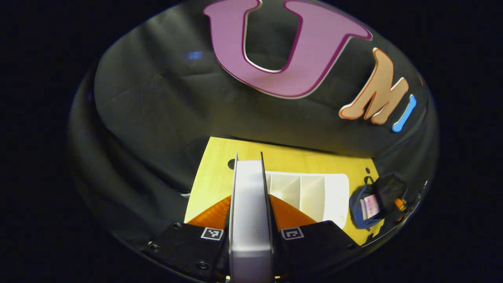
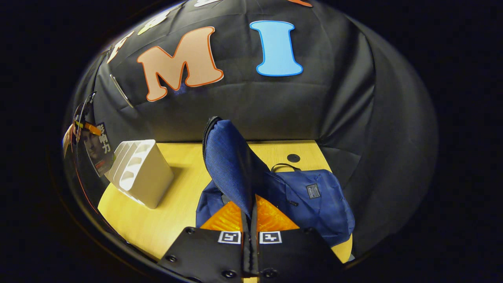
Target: Open the schoolbag, grab two books from the bookshelf and put them into the schoolbag.
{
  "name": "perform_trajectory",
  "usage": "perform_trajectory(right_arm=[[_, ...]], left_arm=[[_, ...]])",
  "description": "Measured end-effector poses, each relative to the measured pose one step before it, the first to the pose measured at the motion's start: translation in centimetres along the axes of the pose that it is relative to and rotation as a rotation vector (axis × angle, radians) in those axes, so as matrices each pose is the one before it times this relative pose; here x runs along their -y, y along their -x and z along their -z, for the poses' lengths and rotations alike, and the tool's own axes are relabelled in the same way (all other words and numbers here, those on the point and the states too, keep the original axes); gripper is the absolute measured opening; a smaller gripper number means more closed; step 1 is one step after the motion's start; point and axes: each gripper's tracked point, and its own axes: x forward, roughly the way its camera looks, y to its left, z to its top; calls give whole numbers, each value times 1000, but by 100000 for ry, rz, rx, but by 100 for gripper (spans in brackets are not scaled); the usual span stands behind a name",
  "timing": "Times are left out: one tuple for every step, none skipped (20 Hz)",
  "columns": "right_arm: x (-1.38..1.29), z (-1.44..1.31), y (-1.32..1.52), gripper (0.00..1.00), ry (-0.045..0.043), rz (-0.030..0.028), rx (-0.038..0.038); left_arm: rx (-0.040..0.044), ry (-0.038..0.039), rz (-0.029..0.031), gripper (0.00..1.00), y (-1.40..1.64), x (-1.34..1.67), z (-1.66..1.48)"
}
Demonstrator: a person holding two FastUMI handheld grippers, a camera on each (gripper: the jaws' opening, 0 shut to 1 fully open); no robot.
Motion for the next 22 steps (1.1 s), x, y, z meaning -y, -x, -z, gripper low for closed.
perform_trajectory(right_arm=[[-33,23,0,4,-32,11,-16],[10,-15,-25,4,-85,4,7],[-35,-67,34,4,-39,1,-37],[-36,54,-40,4,47,-24,-15],[-70,96,39,4,48,-50,-70],[17,18,7,4,123,-46,-106],[28,3,-3,4,112,18,36],[-34,-20,-27,4,36,-67,-59],[44,-12,68,4,157,39,-51],[28,-2,52,4,128,-1,19],[43,12,25,4,-6,-62,-20],[41,29,-18,4,-105,-3,36],[5,19,-22,4,-189,-120,-61],[33,-3,1,4,-61,0,140],[-29,-22,10,4,35,-26,75],[-62,66,30,4,96,-148,22],[-23,24,-49,4,-131,-319,-96],[-62,56,34,4,-86,-244,130],[-93,45,-49,4,109,-194,-117],[23,122,-71,4,160,-245,-74],[-10,-18,17,4,19,-165,122],[3,55,-29,4,-171,-290,78]], left_arm=[[1706,2426,2218,38,612,322,-432],[1677,2489,1919,38,549,369,-454],[1315,1560,1110,38,338,-59,-211],[1287,2274,1616,38,288,104,-165],[1016,3285,2628,38,160,758,-115],[489,4114,2888,38,127,610,-64],[571,3523,2932,37,-20,452,22],[1395,3576,2285,37,33,348,-47],[612,3061,2537,38,-172,378,20],[1093,3234,2820,38,-42,422,167],[-93,2914,4162,38,281,681,262],[-161,2892,4328,39,235,768,282],[360,3008,4118,38,-48,977,283],[714,3319,3658,38,46,625,75],[819,2967,2905,38,-334,727,139],[786,2436,2172,39,-209,572,207],[580,1347,1532,38,-398,292,255],[712,659,1204,38,-287,273,358],[548,998,1522,38,-622,416,508],[-347,1793,1863,38,-528,571,710],[-229,2321,1702,38,-510,407,515],[-172,2500,1383,38,-601,252,504]])
